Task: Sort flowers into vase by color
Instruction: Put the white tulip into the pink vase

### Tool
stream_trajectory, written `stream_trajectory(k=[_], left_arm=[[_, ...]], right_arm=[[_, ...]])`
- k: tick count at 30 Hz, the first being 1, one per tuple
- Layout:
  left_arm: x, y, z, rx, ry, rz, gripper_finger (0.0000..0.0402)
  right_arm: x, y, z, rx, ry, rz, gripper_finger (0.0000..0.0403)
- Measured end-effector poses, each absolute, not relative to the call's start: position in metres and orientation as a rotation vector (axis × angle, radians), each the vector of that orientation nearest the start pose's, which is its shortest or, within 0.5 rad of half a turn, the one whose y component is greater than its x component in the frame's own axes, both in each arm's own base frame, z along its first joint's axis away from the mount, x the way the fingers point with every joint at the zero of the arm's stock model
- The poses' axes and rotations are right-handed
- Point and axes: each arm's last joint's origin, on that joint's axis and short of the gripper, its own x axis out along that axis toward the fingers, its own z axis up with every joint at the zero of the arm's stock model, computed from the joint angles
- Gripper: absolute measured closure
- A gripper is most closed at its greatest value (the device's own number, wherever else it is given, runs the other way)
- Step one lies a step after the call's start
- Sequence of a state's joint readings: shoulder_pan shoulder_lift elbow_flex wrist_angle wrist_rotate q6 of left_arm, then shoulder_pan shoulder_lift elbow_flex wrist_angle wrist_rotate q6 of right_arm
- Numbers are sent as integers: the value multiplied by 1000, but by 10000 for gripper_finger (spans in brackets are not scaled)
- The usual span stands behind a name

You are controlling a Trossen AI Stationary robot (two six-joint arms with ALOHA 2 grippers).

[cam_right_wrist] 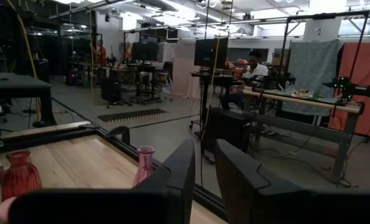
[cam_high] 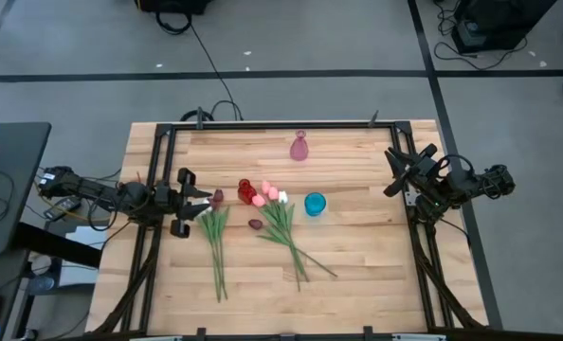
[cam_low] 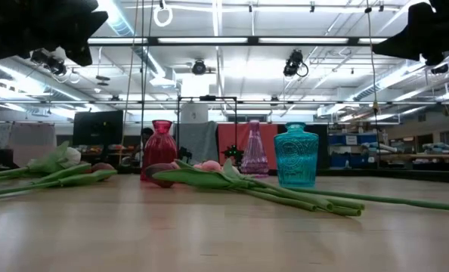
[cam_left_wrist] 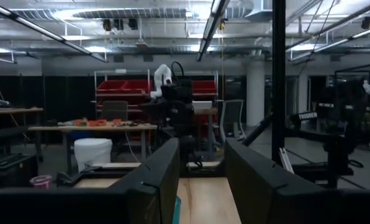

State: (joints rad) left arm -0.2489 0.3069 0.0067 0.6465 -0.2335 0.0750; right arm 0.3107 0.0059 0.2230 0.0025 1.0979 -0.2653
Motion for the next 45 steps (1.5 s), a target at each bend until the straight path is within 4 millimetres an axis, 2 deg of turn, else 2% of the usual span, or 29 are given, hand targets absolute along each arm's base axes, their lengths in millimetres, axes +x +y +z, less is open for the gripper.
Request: stream_trajectory(k=[3, 6, 10, 16, 22, 27, 32, 36, 41, 45], left_arm=[[108, -20, 203, -25, -362, -3, 269], [108, -21, 203, -153, -357, -54, 269], [113, -26, 196, -270, -252, -149, 269], [134, -29, 202, -342, -60, 81, 269], [163, -45, 209, -415, 86, 63, 269], [181, -67, 197, -534, 313, 145, 270], [191, -89, 194, -636, 444, 321, 271], [199, -104, 203, -703, 541, 403, 271], [200, -116, 212, -752, 689, 558, 271], [199, -125, 208, -841, 818, 675, 271]], right_arm=[[66, -6, 234, -105, -67, -799, 328], [66, -6, 234, -105, -67, -799, 328], [66, -6, 234, -103, -69, -800, 328], [66, -6, 234, -102, -69, -799, 328], [66, -5, 238, -60, -122, -763, 328], [65, -3, 250, 60, -280, -607, 328], [63, -1, 259, 98, -387, -505, 328], [61, -1, 263, 178, -460, -447, 328], [62, 5, 267, 22, -496, -262, 328], [62, 5, 274, 28, -562, -279, 328]])
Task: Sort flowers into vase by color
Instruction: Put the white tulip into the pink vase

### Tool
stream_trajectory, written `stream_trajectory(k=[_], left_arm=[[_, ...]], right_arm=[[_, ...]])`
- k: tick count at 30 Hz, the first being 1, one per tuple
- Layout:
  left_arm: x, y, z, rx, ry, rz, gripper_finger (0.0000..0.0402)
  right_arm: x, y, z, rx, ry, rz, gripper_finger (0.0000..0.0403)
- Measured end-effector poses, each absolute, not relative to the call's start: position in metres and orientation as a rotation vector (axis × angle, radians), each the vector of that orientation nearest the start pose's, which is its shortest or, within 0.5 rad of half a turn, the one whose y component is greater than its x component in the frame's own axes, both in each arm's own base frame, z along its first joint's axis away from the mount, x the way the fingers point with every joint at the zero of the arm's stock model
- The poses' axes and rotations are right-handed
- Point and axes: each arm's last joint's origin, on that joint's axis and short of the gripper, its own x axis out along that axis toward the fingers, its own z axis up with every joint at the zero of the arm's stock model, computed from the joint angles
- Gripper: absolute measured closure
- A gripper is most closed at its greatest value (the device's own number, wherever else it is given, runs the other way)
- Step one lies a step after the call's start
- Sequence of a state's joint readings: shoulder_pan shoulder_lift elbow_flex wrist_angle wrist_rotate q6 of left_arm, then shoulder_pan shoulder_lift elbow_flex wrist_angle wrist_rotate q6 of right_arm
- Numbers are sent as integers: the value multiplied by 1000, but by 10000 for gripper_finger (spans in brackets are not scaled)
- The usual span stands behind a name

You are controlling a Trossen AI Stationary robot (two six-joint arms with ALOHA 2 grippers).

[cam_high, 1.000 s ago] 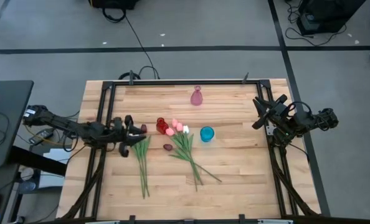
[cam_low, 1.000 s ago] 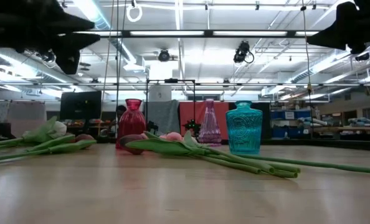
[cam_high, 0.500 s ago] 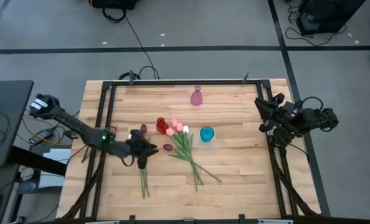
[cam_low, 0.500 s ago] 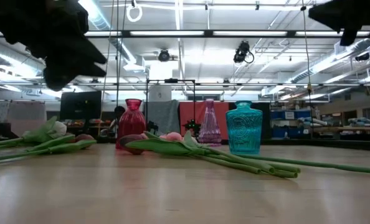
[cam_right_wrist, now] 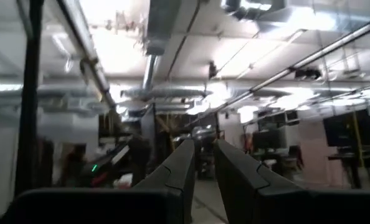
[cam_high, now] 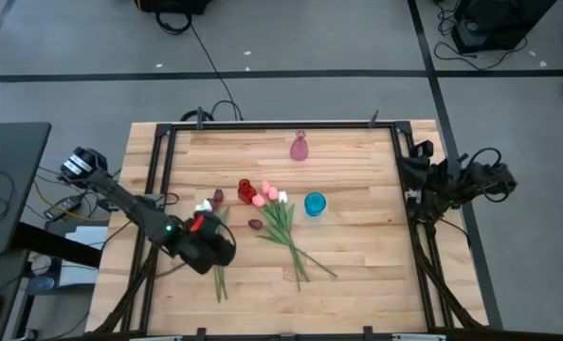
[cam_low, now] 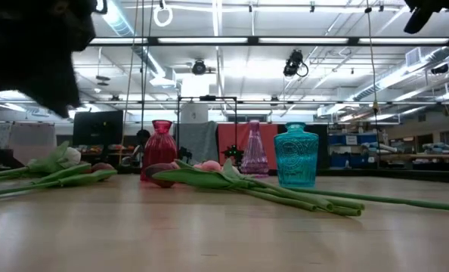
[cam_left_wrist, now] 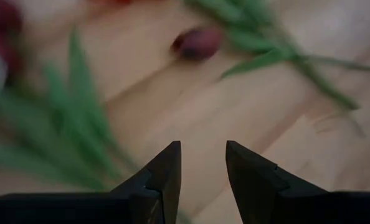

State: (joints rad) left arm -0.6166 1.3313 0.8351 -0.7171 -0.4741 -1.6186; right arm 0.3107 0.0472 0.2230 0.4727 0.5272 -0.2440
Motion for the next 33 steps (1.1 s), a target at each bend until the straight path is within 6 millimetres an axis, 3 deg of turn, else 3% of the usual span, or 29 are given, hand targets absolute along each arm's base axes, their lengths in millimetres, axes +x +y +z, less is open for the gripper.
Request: stream_trajectory(k=[6, 16, 33], left_arm=[[206, -137, 192, -936, 973, 810, 271], [229, -157, 179, -855, 1161, 1091, 271], [251, -137, 156, -806, 1141, 1288, 278]], right_arm=[[67, 4, 281, -15, -594, -384, 328], [91, 12, 273, -107, -470, -348, 328], [119, 18, 256, -193, -287, -375, 328]])
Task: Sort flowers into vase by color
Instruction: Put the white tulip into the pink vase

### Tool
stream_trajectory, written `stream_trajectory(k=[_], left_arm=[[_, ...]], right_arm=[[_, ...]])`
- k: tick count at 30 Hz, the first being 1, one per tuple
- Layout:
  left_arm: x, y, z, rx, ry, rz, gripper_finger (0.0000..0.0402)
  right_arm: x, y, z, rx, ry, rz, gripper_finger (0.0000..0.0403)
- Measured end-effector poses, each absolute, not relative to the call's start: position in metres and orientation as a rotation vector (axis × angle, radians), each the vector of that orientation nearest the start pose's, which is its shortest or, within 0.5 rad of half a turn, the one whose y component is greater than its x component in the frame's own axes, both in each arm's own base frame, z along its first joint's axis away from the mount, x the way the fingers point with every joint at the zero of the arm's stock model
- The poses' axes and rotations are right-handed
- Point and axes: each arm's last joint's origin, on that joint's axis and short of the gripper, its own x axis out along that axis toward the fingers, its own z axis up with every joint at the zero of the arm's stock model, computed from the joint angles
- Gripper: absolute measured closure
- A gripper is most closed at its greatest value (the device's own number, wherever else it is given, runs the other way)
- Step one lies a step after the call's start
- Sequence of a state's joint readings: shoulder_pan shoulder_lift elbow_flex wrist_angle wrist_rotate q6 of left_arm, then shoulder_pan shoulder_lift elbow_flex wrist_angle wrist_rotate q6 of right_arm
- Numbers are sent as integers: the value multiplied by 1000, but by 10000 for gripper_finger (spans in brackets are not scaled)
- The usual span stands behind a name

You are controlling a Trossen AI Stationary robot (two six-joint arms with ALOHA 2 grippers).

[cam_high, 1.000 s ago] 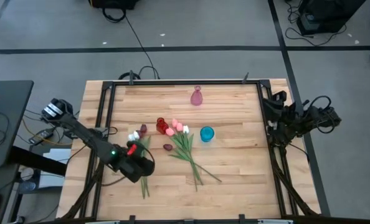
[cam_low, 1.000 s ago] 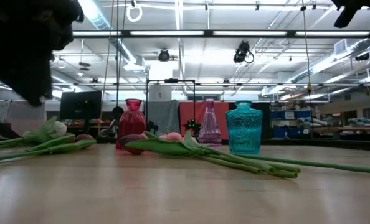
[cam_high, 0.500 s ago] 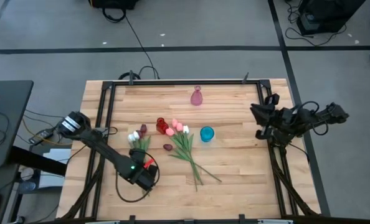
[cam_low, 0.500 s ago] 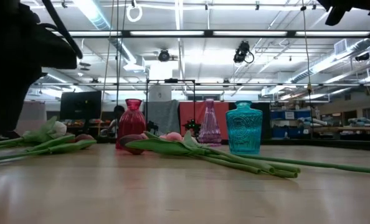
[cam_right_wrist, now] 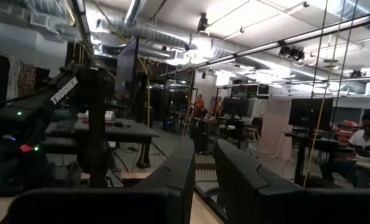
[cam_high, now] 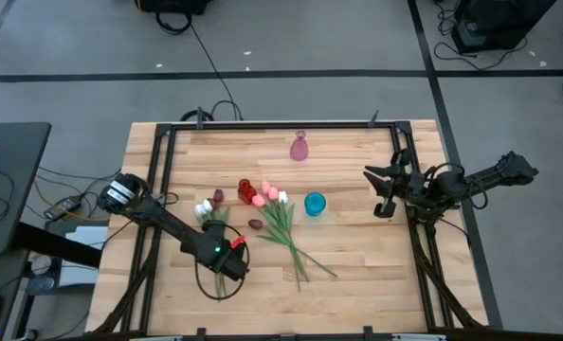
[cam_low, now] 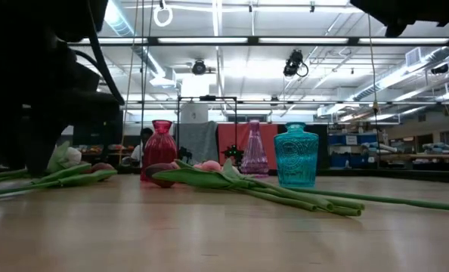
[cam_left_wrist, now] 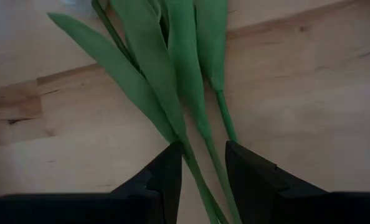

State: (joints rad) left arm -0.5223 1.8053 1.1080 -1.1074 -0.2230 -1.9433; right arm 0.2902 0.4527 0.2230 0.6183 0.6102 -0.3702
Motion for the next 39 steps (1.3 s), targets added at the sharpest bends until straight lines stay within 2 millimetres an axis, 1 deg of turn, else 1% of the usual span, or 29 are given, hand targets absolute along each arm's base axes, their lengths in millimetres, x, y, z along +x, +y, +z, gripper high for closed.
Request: stream_trajectory(k=[3, 8, 13, 18, 21, 25, 27, 29, 31, 35, 36, 39], left_arm=[[251, -136, 152, -789, 1147, 1306, 296], [251, -135, 150, -773, 1154, 1318, 343], [250, -135, 151, -763, 1157, 1327, 389], [247, -135, 154, -729, 1170, 1348, 396], [249, -139, 167, -703, 1178, 1356, 398], [252, -145, 196, -658, 1166, 1358, 400], [253, -148, 211, -642, 1125, 1330, 400], [254, -152, 225, -629, 1046, 1283, 400], [254, -155, 238, -601, 918, 1224, 400], [251, -152, 258, -527, 662, 1136, 401], [250, -151, 262, -511, 620, 1123, 401], [252, -144, 268, -436, 565, 1095, 401]], right_arm=[[119, 16, 256, -195, -288, -391, 328], [120, 15, 256, -198, -279, -402, 328], [121, 16, 256, -207, -291, -358, 328], [121, 16, 255, -213, -279, -352, 328], [121, 16, 254, -218, -269, -352, 328], [121, 16, 254, -218, -268, -354, 328], [121, 16, 254, -219, -268, -354, 328], [121, 16, 254, -219, -267, -355, 328], [121, 16, 253, -219, -263, -361, 328], [121, 15, 253, -215, -248, -397, 328], [121, 15, 252, -216, -242, -402, 328], [122, 14, 251, -217, -229, -410, 330]])
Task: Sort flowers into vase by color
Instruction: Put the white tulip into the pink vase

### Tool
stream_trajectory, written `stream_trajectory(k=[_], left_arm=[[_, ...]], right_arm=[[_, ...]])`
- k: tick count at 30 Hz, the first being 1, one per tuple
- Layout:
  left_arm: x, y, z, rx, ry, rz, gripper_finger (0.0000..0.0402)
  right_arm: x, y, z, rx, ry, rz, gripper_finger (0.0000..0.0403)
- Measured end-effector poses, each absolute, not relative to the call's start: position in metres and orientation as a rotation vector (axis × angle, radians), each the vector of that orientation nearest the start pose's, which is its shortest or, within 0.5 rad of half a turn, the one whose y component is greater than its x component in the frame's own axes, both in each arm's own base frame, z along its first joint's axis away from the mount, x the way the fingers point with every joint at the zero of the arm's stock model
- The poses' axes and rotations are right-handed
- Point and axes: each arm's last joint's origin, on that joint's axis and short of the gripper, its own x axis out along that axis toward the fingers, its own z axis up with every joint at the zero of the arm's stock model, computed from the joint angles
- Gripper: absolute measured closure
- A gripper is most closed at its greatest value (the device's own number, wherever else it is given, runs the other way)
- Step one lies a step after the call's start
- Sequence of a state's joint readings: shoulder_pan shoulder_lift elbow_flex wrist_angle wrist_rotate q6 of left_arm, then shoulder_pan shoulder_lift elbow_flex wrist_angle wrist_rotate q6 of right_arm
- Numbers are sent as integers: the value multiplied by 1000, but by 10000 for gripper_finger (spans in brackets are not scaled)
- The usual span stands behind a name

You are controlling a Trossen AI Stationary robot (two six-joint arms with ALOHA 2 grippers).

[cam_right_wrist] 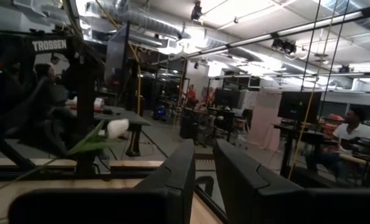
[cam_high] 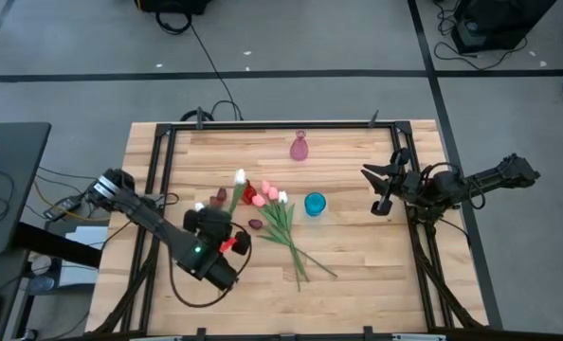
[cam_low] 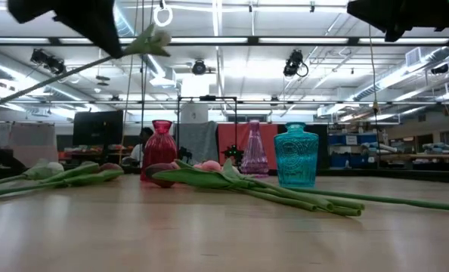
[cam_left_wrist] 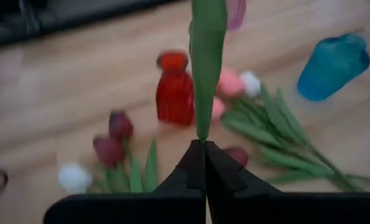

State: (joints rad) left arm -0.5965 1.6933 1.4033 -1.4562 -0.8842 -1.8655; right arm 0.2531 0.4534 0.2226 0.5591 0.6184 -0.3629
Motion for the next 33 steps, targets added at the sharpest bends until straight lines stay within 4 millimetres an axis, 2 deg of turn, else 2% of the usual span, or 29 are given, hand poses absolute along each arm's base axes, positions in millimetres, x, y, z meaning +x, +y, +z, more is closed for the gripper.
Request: stream_trajectory(k=[4, 8, 13, 18, 21, 24, 29, 33], left_arm=[[262, -129, 274, -373, 545, 1072, 401], [286, -113, 278, -353, 565, 993, 401], [332, -95, 287, -249, 596, 717, 401], [363, -80, 308, 55, 509, 437, 401], [369, -56, 314, 192, 525, 384, 401], [368, -29, 317, 251, 566, 340, 401], [371, 8, 320, 232, 557, 255, 401], [373, 20, 323, 198, 518, 224, 401]], right_arm=[[123, 11, 248, -213, -203, -419, 345], [126, 6, 245, -196, -193, -381, 370], [135, 0, 241, -198, -184, -268, 395], [144, -11, 234, -208, -123, -328, 384], [145, -17, 229, -171, -72, -412, 374], [144, -20, 227, -157, -50, -496, 371], [137, -24, 236, -178, -113, -594, 373], [135, -23, 240, -182, -153, -523, 380]])
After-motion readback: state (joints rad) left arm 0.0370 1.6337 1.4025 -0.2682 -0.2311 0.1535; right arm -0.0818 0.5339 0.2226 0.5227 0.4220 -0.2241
